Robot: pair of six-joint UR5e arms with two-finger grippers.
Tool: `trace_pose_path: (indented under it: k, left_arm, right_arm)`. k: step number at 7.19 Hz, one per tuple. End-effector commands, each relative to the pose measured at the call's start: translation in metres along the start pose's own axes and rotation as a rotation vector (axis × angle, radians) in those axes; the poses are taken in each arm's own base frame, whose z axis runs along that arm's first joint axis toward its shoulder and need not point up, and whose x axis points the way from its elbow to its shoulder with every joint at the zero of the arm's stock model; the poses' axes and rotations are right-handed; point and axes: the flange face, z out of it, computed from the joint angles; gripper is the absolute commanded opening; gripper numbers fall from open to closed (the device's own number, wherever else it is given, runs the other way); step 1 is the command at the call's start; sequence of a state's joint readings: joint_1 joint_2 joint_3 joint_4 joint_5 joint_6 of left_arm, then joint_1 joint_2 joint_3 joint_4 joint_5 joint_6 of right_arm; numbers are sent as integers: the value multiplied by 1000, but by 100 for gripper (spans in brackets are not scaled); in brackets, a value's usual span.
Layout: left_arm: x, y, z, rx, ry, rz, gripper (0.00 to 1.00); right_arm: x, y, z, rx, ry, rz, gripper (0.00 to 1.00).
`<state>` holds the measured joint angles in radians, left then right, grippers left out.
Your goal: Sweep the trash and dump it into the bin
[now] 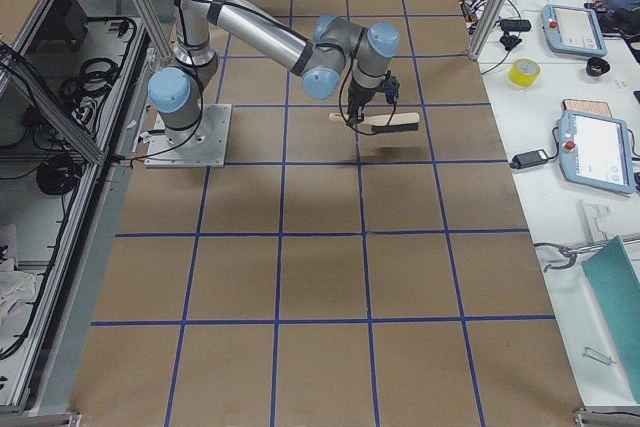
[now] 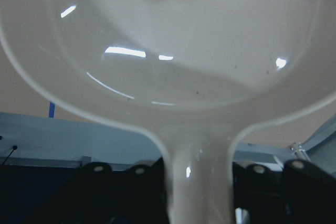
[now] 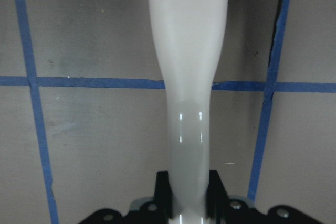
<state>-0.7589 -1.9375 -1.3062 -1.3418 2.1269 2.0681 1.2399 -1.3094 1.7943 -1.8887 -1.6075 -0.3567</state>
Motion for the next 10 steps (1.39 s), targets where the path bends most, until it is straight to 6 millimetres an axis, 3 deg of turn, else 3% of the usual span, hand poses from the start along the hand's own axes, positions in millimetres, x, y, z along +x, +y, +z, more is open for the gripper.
trace_pose_path:
  k: [1,3,6,8,10]
  left_arm:
    - [-8,-33,-32,-171,-41,22,0]
    - [-4,-35,-39,-161,-74,15,0]
    - [1,-62,-63,113,-191,93,0]
    - [6,-145,-125,318,-315,230,0]
    - [-1,-241,-155,562,-365,308,0]
  right_arm:
    - [43,-10,24,3,-7,-12,0]
    - [50,-21,38,23,1,-9,0]
    - [51,-27,47,16,-10,5,0]
    - [51,-27,48,15,-11,5,0]
    - [52,-30,54,5,-14,3,5]
